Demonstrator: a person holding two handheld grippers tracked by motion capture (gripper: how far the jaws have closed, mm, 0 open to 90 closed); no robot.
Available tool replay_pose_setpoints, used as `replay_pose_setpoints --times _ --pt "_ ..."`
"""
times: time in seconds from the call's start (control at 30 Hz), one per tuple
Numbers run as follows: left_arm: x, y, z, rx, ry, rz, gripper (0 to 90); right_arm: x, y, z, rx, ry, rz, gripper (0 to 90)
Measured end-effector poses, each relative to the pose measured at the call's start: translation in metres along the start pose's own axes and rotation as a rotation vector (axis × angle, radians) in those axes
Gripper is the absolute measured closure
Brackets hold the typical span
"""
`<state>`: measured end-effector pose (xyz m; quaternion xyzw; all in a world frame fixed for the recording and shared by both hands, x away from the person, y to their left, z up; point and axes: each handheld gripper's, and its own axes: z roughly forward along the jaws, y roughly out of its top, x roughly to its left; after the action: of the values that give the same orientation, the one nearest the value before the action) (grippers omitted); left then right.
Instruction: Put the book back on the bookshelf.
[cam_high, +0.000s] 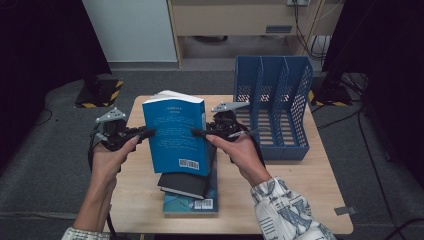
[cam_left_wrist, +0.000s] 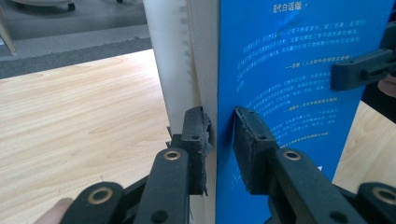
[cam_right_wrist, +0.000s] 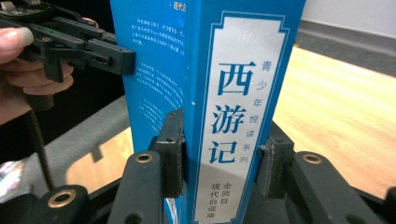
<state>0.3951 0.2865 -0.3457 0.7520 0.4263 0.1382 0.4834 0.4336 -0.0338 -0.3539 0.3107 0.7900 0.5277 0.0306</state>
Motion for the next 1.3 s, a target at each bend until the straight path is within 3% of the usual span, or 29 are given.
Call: replay_pose_setpoints --times 0.53,0.8,1.3 --pt "0.004 0.018 0.023 0.012 0.040 0.005 74.8 -0.007 0.009 0.001 -0.033 -0.105 -0.065 60.2" --pt "0.006 0.024 0.036 -0.011 0.057 0.017 75.1 -0.014 0.009 0.004 -0.067 -0.154 -0.079 60.2" --pt "-0.017 0.016 0.024 -0.033 0.077 0.104 74.6 -0.009 -0.009 -0.009 -0.081 -0.146 -0.128 59.5"
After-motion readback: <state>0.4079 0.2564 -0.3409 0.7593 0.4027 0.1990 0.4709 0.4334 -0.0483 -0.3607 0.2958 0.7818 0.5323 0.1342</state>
